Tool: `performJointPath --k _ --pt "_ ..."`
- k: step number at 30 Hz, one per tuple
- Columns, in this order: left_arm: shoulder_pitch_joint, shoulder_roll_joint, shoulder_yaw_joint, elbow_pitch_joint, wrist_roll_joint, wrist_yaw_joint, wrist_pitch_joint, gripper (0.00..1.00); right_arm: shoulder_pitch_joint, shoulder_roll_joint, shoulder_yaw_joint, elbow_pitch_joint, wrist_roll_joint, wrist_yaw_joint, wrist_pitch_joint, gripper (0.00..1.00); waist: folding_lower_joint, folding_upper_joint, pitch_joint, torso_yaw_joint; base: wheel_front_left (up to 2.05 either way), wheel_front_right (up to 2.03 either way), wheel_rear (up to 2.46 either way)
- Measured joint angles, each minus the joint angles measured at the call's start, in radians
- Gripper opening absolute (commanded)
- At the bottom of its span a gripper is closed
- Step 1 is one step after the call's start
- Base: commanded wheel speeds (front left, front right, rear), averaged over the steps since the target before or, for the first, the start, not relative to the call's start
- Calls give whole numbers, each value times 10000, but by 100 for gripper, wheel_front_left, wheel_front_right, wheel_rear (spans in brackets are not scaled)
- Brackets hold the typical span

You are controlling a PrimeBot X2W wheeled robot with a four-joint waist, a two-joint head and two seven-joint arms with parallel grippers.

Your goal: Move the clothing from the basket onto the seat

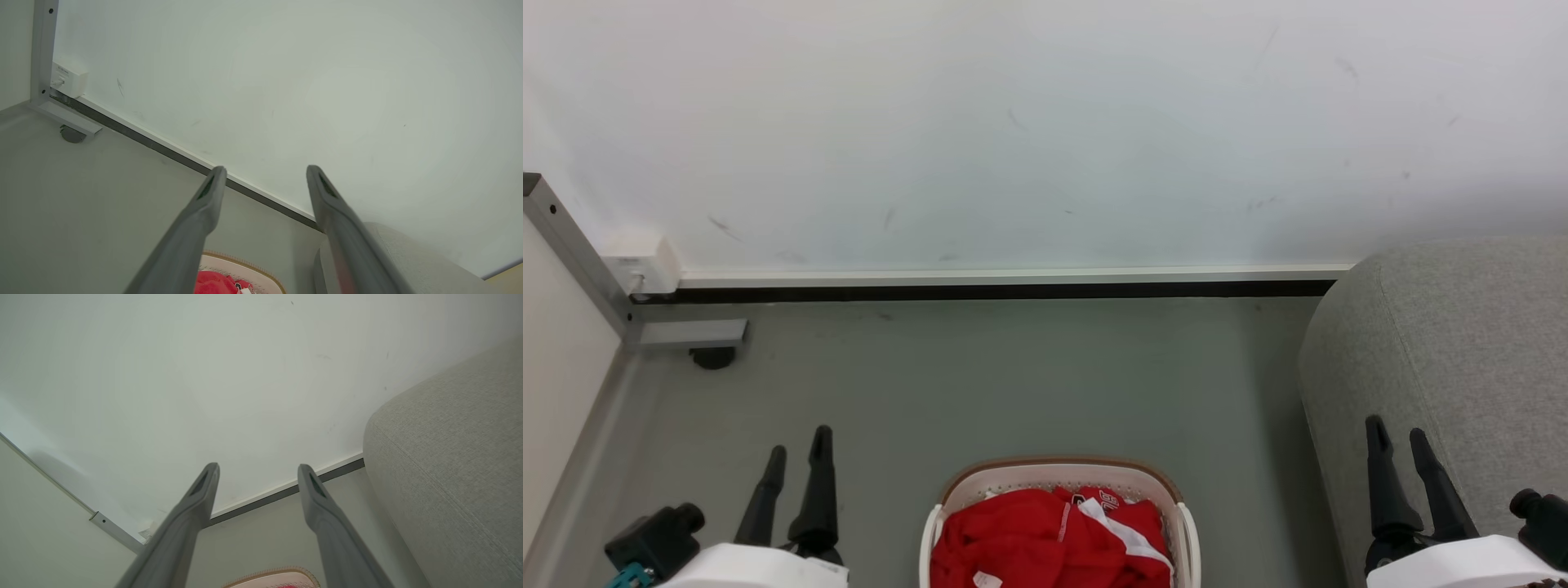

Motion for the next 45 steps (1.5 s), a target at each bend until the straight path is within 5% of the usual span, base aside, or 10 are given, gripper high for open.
performJointPath --k 19,45 --pt "73 374 -662 17 1960 441 -522 100 -8 13 353 322 -2353 0 -518 100 0 0 -20 -113 0 0 0" --pt "130 113 -405 17 3906 -46 -1131 100 -37 10 725 232 -4077 0 -1122 100 0 0 -45 -230 0 0 0"
